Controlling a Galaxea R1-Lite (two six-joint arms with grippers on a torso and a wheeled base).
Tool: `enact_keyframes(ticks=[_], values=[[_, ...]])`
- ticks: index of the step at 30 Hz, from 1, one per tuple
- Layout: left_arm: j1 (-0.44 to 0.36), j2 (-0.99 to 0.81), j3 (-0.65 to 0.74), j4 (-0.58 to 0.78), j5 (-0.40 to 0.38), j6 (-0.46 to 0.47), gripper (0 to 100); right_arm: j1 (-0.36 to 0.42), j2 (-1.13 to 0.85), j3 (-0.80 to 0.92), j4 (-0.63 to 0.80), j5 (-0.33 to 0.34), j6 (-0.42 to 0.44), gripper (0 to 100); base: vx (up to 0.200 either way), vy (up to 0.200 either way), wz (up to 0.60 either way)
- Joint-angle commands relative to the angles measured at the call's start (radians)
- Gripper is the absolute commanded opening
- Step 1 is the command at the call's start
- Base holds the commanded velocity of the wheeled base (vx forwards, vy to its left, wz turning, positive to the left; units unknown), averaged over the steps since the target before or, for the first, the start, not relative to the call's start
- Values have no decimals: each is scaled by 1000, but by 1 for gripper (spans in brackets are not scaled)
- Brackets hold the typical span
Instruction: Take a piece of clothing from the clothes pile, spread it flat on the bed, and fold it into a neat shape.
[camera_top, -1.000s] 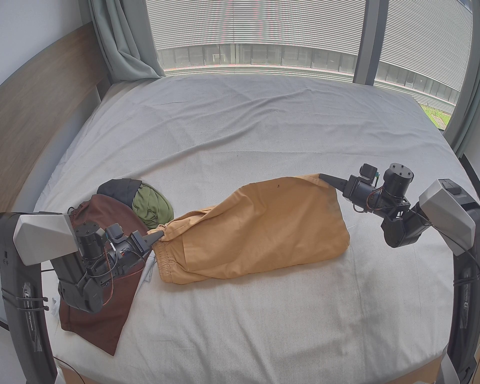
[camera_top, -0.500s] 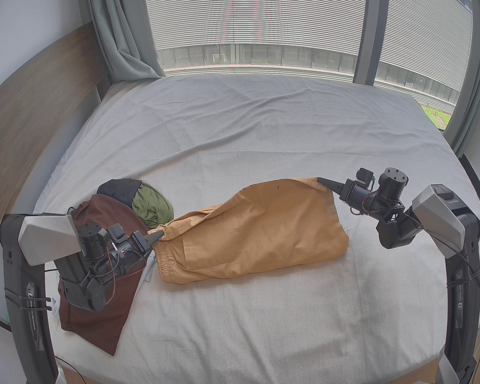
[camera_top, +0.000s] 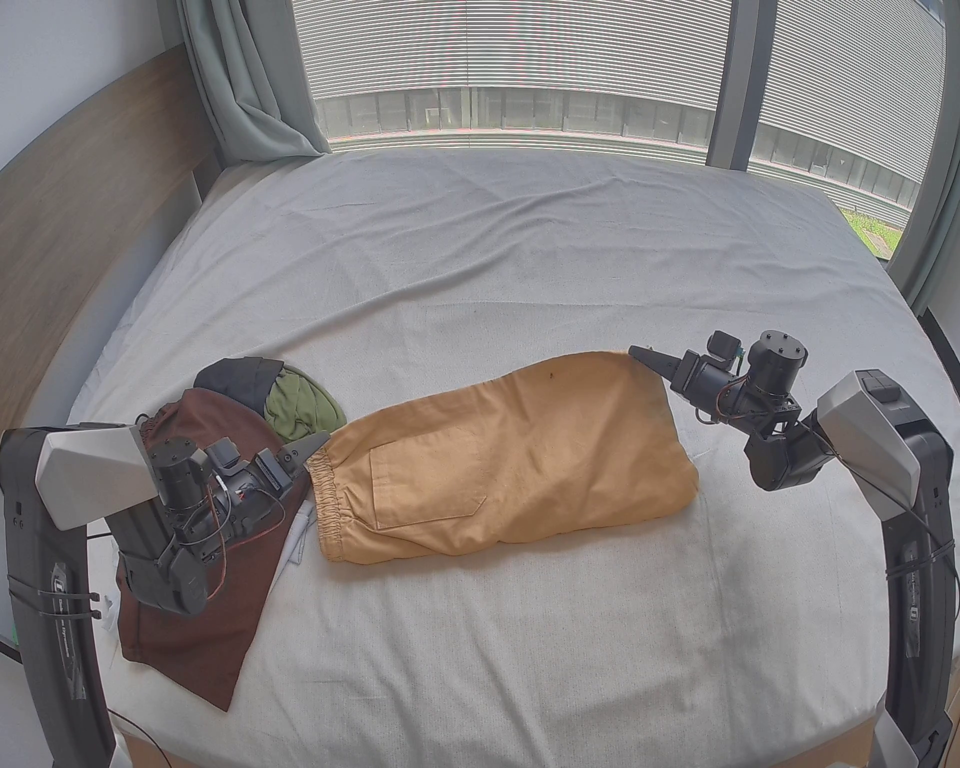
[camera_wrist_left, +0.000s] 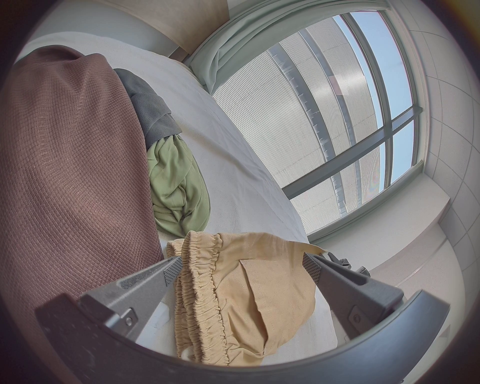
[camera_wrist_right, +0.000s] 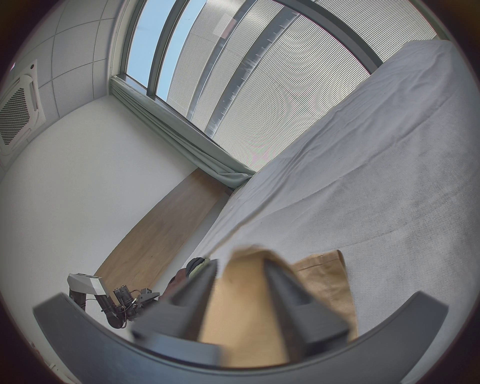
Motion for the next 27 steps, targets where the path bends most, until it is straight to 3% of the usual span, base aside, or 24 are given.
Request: enact_keyframes(ticks=[1, 8, 20, 27], values=[[0, -7, 1, -1, 1, 0, 100, 13, 0, -2, -6, 0, 0, 100, 0, 0, 0], [2, -14, 1, -1, 20, -1, 100, 18, -29, 30, -7, -2, -6, 100, 0, 0, 0], [-9, -71, 41, -1, 14, 7, 100, 59, -233, 356, -36, -3, -37, 100, 0, 0, 0], [-12, -114, 64, -1, 8, 8, 100, 89, -256, 570, -190, -97, -37, 100, 0, 0, 0]])
